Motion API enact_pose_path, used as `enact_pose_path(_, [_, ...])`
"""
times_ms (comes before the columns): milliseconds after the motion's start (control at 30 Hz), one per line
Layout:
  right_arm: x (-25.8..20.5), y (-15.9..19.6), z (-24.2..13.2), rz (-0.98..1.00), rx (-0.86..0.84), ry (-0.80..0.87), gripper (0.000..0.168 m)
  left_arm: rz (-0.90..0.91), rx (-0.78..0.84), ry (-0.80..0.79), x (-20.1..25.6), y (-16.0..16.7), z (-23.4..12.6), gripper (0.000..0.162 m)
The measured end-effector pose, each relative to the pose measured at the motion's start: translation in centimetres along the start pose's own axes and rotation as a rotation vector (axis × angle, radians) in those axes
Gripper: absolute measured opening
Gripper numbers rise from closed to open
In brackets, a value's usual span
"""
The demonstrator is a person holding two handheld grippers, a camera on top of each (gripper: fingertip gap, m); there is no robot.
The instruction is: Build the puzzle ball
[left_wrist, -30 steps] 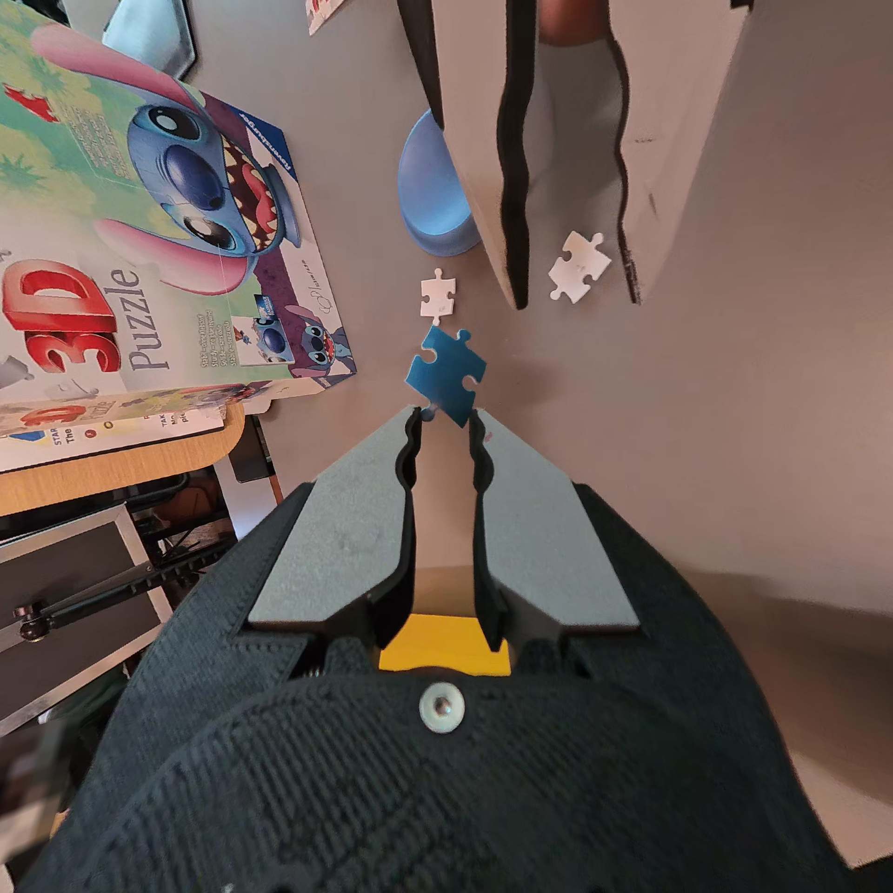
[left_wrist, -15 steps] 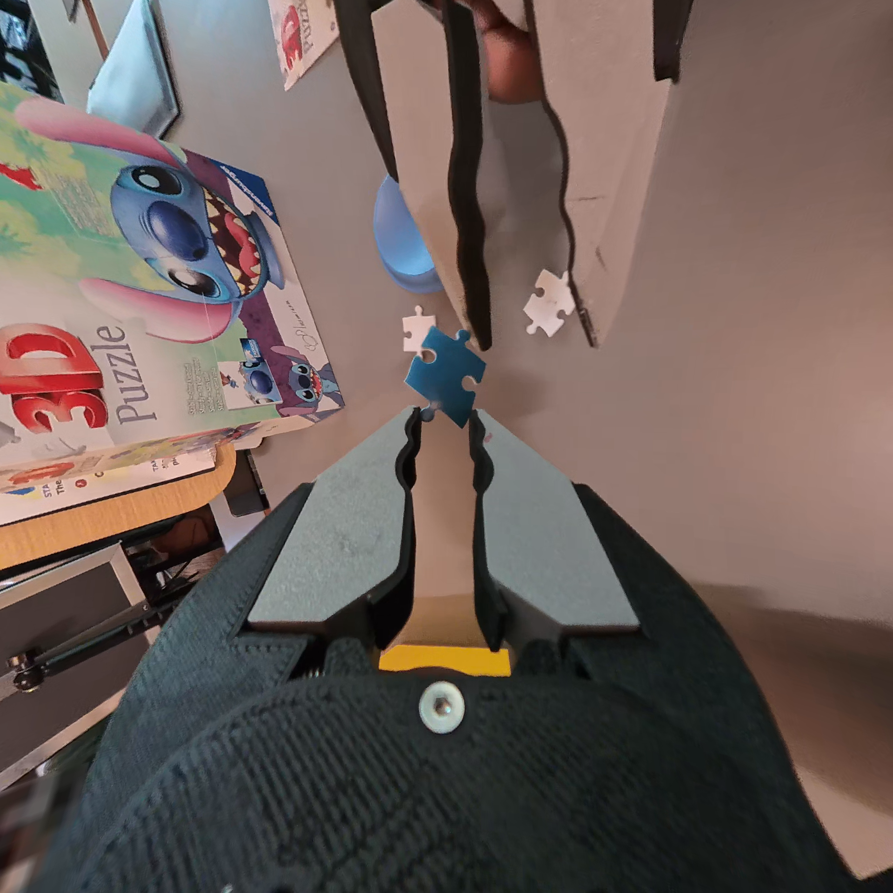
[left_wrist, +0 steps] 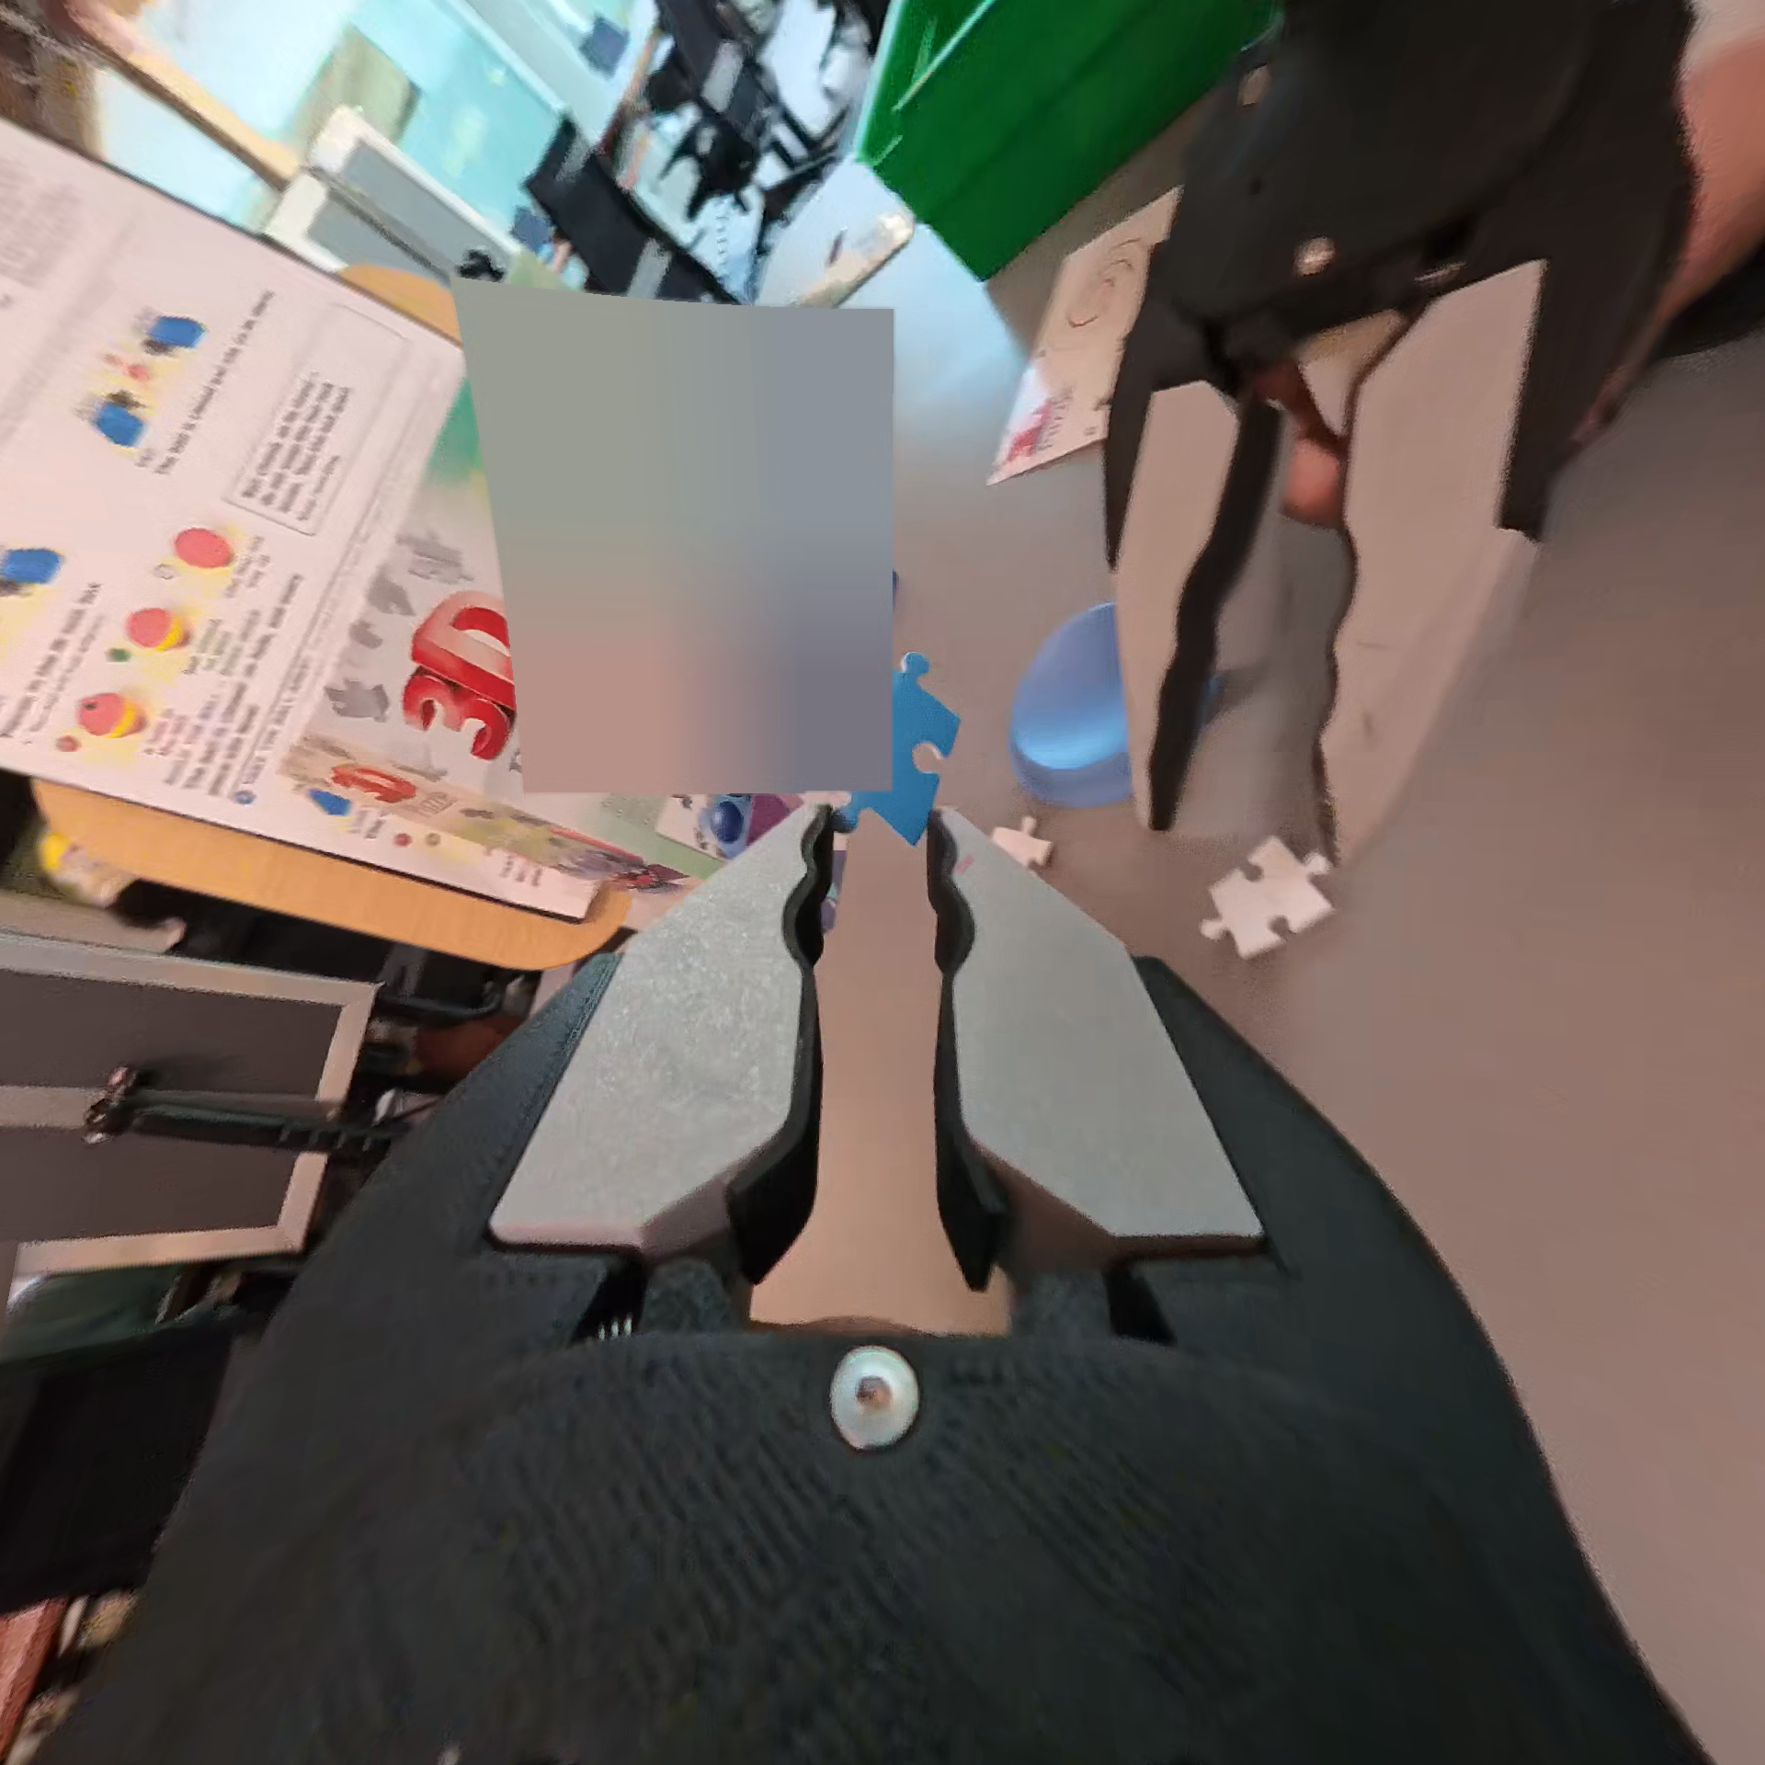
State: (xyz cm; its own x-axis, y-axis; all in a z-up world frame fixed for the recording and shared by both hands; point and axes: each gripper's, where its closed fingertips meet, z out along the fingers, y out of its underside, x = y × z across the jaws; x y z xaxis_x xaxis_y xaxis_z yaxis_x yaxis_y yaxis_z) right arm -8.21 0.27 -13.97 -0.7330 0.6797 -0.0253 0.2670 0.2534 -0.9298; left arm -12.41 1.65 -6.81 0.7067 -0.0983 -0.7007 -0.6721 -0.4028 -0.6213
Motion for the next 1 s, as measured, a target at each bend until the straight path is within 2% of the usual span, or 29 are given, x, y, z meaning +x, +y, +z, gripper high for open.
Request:
enact_pose_path(33, [-0.1, 0.1, -0.2, -0.006, -0.003, -0.007, 0.039, -0.004, -0.018, -0.028, -0.2, 0.0, 0.6, 0.017])
enact_pose_path(267, [0.2, 1.3, -1.6, -0.069, -0.022, -0.008, 0.039, -0.192, 0.064, -0.094, -0.6, -1.8, 3.5, 0.017])
enact_pose_path(433, [0.8, 1.3, -2.4, -0.034, -0.001, -0.014, 0.040, -0.164, -0.015, -0.182, -0.7, 0.0, 5.4, 0.017])
enact_pose_path(800, [0.8, 1.3, -2.2, -0.018, -0.003, -0.022, 0.041, -0.182, -0.051, -0.105, 1.2, 1.9, 6.5, 0.017])
enact_pose_path(1000, [1.2, 1.2, -2.3, 0.000, 0.006, -0.015, 0.041, -0.160, -0.025, -0.090, 2.0, 1.5, 6.7, 0.017])
